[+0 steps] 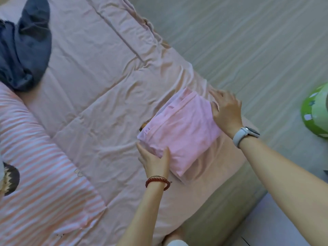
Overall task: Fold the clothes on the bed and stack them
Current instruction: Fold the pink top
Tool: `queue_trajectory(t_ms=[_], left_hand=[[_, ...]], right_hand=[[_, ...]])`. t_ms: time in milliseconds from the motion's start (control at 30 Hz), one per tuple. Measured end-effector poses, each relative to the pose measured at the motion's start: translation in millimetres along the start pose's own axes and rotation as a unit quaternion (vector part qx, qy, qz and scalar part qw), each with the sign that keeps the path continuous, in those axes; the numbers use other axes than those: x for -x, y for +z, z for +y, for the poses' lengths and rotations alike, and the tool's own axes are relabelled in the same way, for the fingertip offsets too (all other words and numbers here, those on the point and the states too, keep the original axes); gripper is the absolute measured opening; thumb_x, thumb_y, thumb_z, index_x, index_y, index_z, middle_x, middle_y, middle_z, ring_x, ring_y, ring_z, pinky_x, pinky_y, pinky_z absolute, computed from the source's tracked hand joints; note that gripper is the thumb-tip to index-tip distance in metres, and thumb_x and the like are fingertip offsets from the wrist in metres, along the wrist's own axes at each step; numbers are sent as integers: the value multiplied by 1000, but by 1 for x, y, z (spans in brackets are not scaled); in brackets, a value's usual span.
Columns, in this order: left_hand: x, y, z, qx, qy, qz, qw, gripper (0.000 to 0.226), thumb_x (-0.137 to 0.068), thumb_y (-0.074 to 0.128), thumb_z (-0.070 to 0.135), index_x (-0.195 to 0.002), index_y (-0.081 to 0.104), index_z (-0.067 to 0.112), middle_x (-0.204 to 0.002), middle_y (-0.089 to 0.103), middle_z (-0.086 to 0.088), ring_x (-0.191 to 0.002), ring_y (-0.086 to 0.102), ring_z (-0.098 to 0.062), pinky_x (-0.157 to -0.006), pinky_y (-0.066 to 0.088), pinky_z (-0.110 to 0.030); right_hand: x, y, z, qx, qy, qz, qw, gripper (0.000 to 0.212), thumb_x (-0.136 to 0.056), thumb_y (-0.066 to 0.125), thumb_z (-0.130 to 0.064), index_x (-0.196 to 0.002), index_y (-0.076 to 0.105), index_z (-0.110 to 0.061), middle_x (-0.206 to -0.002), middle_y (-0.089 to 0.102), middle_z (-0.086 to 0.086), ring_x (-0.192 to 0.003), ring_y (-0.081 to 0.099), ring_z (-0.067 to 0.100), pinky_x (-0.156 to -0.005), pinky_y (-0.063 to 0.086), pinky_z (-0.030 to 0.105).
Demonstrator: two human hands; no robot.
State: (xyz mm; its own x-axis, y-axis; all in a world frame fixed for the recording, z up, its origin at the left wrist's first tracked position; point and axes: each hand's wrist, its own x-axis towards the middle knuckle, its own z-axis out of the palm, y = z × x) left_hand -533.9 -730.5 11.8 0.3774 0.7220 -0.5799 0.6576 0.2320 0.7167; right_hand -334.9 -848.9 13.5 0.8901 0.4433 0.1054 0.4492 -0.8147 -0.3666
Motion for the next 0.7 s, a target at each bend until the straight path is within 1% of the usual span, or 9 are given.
queue_trajectory(t_ms=[33, 100, 167, 233, 367, 467, 533, 633, 700], left_hand=[[4, -1, 2, -85, 36, 48, 995, 90, -81, 62, 29, -149, 4, 20, -147, 25, -11, -134, 24, -25, -104, 30, -37], [11, -4, 3, -235, 195, 124, 944, 80, -79, 53, 44, -146, 16, 21, -146, 25, -16, -133, 24, -34, -108, 25, -49], [6, 2, -3, -323, 321, 112, 883, 75, -78, 46, 47, -144, 21, 22, -147, 23, -16, -136, 19, -35, -109, 14, -53], [-6, 13, -7, -360, 377, 77, 850, 72, -79, 45, 47, -143, 26, 22, -149, 20, -15, -139, 14, -36, -112, 4, -52], [-26, 35, -21, -444, 358, -2, 821, 73, -79, 40, 57, -142, 29, 23, -152, 22, -16, -140, 12, -37, -110, 9, -55], [-30, 43, -32, -476, 326, -46, 816, 75, -78, 35, 62, -142, 28, 24, -150, 27, -18, -139, 14, -34, -106, 13, -55], [-29, 42, -29, -469, 318, -55, 822, 78, -77, 32, 64, -144, 24, 25, -153, 21, -16, -140, 7, -30, -108, 8, -53], [-33, 27, -14, -456, 296, -122, 830, 85, -73, 18, 68, -149, 8, 30, -157, -5, -10, -143, -12, -30, -114, -2, -51], [-34, 2, -4, -427, 336, -125, 830, 76, -78, 28, 61, -144, 24, 25, -154, 19, -17, -142, 15, -38, -111, 18, -56]], right_hand=[[7, 4, -1, 13, -26, 34, 999, 43, -80, 41, -20, -116, 62, -12, -109, 63, 16, -97, 57, 36, -86, 41, 51], [20, 10, -9, 20, -89, 70, 993, 39, -79, 43, -16, -112, 63, -13, -110, 63, 14, -104, 52, 30, -93, 36, 59], [30, 19, -17, 41, -146, 46, 987, 40, -80, 43, -17, -115, 61, -15, -118, 60, 13, -117, 43, 27, -101, 24, 66], [28, 30, -22, 73, -164, -11, 984, 42, -85, 41, -25, -124, 57, -19, -130, 54, 13, -127, 35, 30, -101, 15, 69], [22, 47, -14, 90, -131, -151, 976, 54, -90, 27, -43, -142, 35, -32, -151, 31, 8, -139, 23, 36, -102, 10, 70], [28, 55, -3, 101, -121, -182, 971, 54, -91, 24, -46, -144, 25, -36, -155, 22, 5, -142, 16, 33, -104, 8, 69], [29, 54, -4, 103, -112, -188, 970, 54, -91, 24, -46, -144, 27, -35, -155, 22, 5, -142, 16, 33, -104, 6, 68], [27, 44, -21, 90, -83, -178, 976, 57, -87, 25, -42, -139, 43, -23, -150, 31, 12, -140, 23, 36, -103, 8, 70], [32, 35, -41, 70, -64, -147, 985, 54, -83, 30, -33, -124, 58, -11, -141, 44, 20, -133, 35, 41, -99, 14, 72]])
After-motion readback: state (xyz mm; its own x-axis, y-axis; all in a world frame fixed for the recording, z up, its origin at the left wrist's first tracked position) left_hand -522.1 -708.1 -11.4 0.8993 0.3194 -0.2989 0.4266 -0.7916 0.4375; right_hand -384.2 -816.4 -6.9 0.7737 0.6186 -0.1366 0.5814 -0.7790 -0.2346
